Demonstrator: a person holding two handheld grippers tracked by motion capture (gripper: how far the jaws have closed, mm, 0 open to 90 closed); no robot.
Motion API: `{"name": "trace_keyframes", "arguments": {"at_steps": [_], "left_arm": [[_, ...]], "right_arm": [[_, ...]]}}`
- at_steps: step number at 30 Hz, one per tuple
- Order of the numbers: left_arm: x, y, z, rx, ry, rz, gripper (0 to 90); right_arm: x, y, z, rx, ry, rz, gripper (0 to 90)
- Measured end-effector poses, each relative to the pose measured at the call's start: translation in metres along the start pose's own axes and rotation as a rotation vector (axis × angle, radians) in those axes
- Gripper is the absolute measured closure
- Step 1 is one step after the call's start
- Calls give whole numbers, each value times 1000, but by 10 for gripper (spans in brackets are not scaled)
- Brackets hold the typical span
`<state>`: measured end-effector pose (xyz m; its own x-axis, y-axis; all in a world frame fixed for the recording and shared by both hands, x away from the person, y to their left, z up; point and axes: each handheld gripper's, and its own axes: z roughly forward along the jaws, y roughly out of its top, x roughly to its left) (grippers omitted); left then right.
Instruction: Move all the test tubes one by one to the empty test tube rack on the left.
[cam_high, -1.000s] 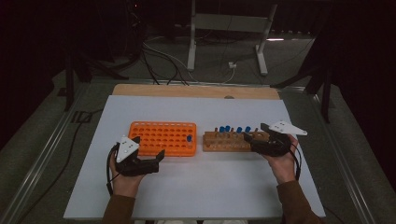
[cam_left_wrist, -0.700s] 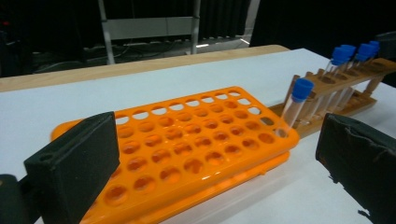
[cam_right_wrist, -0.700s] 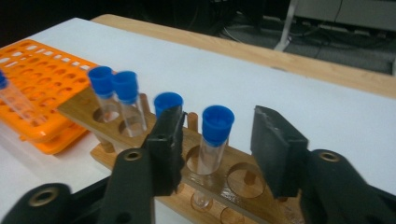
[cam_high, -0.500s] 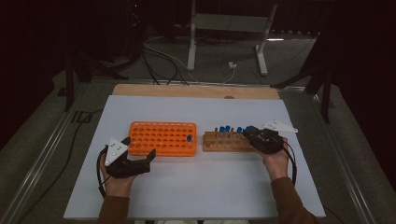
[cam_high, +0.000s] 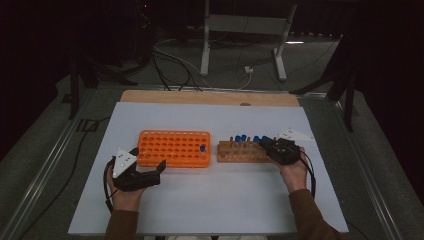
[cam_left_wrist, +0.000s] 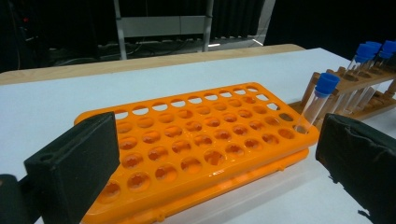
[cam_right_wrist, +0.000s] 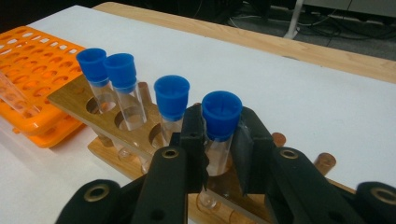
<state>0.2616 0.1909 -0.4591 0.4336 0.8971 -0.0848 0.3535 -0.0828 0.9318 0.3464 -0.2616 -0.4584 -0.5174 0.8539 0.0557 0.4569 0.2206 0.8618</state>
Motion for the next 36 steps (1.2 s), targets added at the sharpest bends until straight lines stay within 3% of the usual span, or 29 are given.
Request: {"name": "trace_keyframes", "arguments": {"at_steps": [16, 29, 36], "left_arm": [[1, -2, 0, 2, 6, -3, 7], [0, -2, 0, 7, 10, -3, 8], [0, -2, 1, 7, 3, -7, 8]], "right_arm": [[1, 18, -18, -28, -5, -8, 764], [6, 43, -37, -57, 2, -50, 765], [10, 54, -48, -69, 38, -53, 765]]}}
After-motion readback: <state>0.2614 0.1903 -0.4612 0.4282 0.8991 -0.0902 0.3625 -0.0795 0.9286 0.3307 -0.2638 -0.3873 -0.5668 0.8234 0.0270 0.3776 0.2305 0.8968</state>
